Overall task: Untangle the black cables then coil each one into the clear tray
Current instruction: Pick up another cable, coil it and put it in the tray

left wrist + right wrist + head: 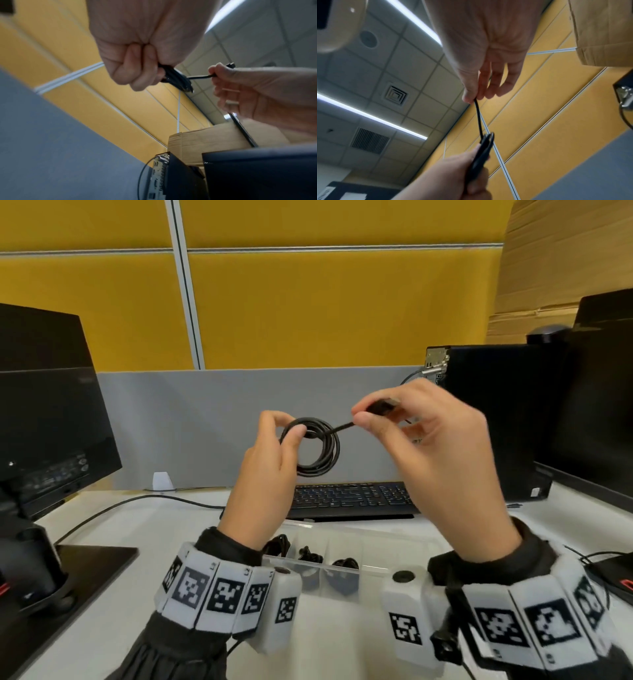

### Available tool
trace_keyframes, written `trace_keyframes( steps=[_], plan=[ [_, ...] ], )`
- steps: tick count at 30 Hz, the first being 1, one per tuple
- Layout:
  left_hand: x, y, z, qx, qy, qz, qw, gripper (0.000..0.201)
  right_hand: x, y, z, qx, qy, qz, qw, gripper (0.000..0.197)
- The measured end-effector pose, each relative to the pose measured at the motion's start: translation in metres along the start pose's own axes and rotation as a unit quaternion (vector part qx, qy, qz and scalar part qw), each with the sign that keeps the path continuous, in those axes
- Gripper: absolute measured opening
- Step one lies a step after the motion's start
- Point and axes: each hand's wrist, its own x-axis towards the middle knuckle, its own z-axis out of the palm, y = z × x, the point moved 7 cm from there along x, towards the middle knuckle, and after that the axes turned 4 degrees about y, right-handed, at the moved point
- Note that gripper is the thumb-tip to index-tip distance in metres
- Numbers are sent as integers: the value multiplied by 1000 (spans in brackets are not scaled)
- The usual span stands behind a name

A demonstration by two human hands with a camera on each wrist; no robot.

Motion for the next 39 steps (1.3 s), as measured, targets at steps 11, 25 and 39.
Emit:
trace_keyframes(
  steps=[11,25,39],
  plan=[
    [-3,10,9,152,22,72,985,26,-26,27,33,-214,-324,81,918,27],
    [-7,36,8,-39,-27,123,991,23,-12,49,24,-73,-45,54,995,19],
    [-14,27,26,-54,-56,85,993,28,-32,64,46,393,22,375,840,17]
  ],
)
